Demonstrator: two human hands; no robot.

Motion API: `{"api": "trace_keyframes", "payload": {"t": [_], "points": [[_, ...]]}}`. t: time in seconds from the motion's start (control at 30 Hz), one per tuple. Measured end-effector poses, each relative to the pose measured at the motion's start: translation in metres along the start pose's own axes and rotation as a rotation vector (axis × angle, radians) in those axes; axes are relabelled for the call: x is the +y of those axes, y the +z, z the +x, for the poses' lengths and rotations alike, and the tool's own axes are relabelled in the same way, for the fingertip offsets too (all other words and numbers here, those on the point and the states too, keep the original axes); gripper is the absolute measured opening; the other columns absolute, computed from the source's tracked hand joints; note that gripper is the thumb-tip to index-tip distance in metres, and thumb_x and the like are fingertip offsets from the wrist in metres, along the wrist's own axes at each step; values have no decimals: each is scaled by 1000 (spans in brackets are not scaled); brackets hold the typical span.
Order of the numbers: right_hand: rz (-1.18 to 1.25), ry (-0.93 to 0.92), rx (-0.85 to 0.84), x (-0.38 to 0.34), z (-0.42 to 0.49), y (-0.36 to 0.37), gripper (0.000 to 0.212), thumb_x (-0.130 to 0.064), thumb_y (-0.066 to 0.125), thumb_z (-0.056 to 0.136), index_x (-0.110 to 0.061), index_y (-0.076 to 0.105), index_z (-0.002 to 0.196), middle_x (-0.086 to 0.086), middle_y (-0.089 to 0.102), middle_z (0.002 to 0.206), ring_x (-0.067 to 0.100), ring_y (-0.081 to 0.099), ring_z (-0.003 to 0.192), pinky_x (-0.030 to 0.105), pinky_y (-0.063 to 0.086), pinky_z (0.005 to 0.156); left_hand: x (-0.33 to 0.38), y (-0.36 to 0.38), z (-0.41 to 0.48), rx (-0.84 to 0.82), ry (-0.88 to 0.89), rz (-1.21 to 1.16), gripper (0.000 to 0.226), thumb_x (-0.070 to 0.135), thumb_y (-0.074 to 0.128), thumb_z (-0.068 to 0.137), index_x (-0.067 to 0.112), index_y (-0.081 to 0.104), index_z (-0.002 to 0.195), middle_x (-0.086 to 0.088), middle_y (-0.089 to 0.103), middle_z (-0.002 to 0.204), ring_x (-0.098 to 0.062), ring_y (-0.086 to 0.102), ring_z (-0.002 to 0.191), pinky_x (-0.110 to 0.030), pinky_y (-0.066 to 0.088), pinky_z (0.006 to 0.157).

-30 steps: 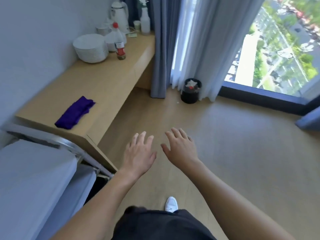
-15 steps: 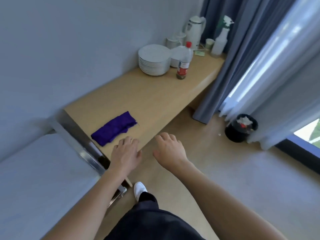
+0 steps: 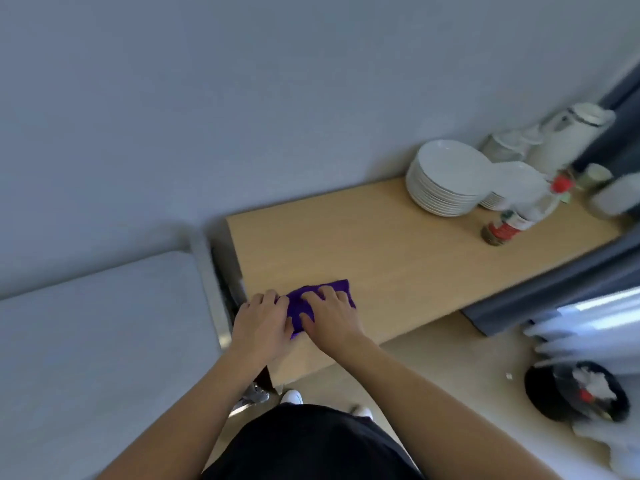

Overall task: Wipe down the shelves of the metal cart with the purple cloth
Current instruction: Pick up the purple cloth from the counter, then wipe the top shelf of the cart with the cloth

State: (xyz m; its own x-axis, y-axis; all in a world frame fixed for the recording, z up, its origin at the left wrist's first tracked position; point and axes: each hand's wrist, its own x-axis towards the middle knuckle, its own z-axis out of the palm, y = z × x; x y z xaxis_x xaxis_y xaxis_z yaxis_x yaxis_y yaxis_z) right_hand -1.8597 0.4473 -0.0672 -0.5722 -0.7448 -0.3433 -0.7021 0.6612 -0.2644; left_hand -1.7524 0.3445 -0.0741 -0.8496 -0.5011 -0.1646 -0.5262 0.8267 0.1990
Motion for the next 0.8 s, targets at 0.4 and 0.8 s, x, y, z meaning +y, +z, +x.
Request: {"api": "trace_keyframes", "payload": {"t": [0.4,0.8], "points": [[-154,-241,-119,0,55,19,44,-37,57,82,-22,44,121,5,47,129,35,41,115,44,45,86,-9,10,-19,89,-232,-100,24,33,42,94,20,59,107,3,61,105,-15,57,91,-25,43,70],[131,-782,-113,-47,24,-11,36,-44,63,73,-35,44,103,-10,51,96,14,53,84,33,53,66,22,9,-120,31,-615,-163,23,34,44,94,21,59,107,3,61,98,-18,60,89,-34,49,73]]}}
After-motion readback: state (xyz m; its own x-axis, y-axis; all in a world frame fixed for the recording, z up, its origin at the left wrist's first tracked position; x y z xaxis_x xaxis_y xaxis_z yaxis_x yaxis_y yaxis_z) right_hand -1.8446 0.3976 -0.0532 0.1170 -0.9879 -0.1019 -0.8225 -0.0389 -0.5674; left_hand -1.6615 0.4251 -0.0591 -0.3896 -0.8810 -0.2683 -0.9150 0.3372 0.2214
